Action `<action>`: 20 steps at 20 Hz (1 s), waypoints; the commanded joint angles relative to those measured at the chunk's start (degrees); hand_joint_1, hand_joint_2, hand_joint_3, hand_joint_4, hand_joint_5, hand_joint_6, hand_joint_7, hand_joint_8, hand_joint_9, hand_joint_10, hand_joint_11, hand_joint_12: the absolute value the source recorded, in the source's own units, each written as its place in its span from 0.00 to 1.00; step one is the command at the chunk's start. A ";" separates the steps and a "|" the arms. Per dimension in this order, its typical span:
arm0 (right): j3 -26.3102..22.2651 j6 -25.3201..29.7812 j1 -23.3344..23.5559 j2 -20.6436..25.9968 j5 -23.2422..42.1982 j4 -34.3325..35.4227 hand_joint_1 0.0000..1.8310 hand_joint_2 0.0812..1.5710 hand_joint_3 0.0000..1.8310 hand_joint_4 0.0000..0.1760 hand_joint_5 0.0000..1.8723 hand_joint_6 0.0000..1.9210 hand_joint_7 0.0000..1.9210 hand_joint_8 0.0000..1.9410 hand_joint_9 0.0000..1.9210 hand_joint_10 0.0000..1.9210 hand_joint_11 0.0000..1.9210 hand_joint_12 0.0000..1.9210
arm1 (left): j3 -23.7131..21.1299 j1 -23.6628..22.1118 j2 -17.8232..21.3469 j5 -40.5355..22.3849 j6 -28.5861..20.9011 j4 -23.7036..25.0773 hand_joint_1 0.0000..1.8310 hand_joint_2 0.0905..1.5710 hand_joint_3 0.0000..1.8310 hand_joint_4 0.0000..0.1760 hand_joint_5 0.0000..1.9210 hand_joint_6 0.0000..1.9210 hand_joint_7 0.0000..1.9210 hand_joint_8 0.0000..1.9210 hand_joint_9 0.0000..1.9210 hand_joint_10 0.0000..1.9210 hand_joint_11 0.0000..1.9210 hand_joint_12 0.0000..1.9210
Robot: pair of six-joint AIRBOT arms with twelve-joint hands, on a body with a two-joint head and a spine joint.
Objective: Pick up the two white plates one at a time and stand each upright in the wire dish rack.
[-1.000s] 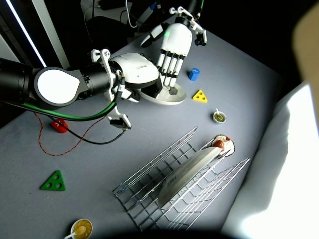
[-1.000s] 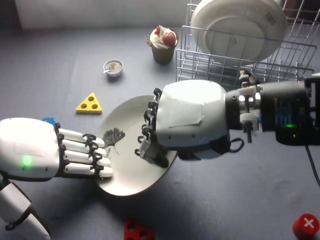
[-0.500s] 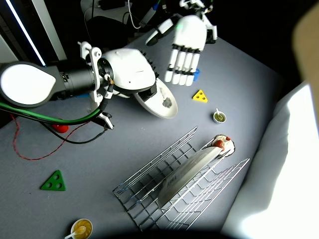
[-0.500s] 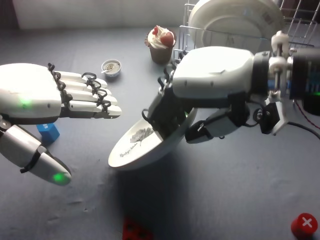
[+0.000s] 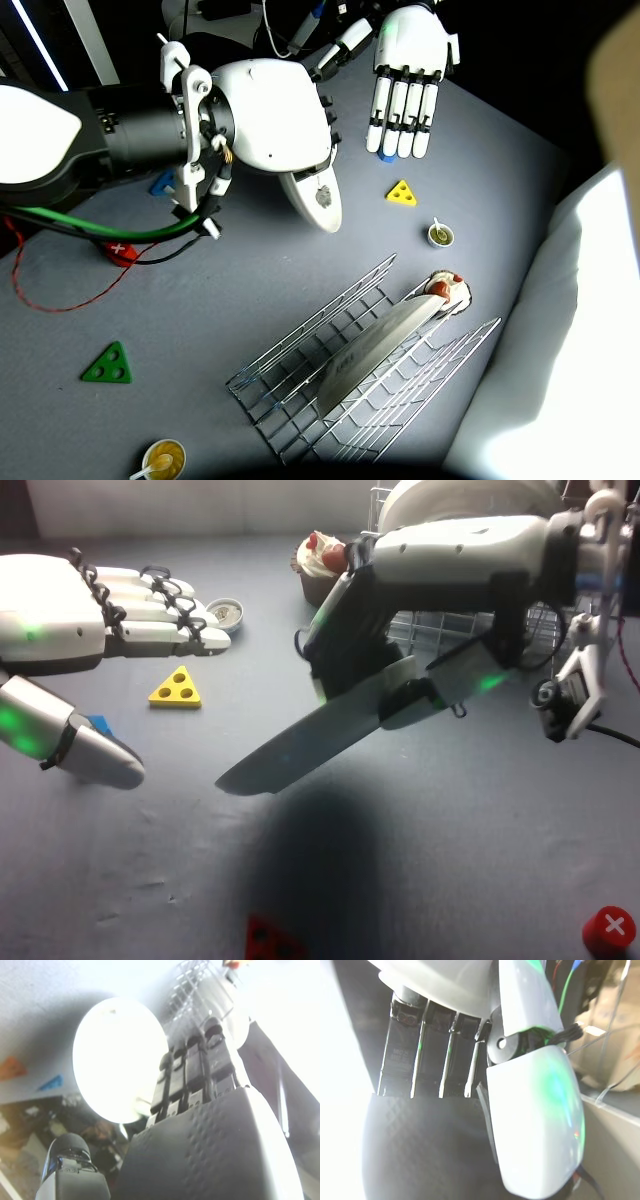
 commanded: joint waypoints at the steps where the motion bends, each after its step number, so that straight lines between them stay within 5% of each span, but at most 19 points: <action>1: -0.14 3.84 1.70 0.93 3.55 2.75 0.82 0.65 0.00 0.00 0.51 0.48 0.57 0.28 0.56 0.41 0.55 0.66 | 0.49 -0.53 0.61 -1.38 -0.08 -4.17 0.00 0.55 0.00 0.00 0.04 0.00 0.05 0.00 0.05 0.00 0.05 0.01; 8: 0.81 27.49 11.56 5.56 0.36 -12.23 0.82 0.66 0.00 0.00 0.48 0.51 0.56 0.32 0.55 0.43 0.54 0.68 | 0.76 -0.50 0.52 1.34 -0.08 -2.44 0.00 0.55 0.00 0.00 0.03 0.00 0.04 0.00 0.04 0.00 0.04 0.01; 13: 0.43 34.71 15.20 6.76 -3.91 -18.42 0.82 0.64 0.00 0.00 0.51 0.48 0.60 0.25 0.59 0.36 0.56 0.66 | 0.73 -0.42 0.52 1.61 -0.08 -2.00 0.00 0.55 0.00 0.00 0.03 0.00 0.05 0.00 0.05 0.00 0.05 0.01; 20: 1.95 37.01 16.08 7.96 -8.16 -22.19 0.81 0.66 0.00 0.00 0.50 0.50 0.53 0.32 0.58 0.41 0.51 0.74 | 0.40 0.08 0.43 1.41 -0.08 -1.47 0.00 0.56 0.00 0.00 0.03 0.00 0.05 0.00 0.05 0.00 0.05 0.01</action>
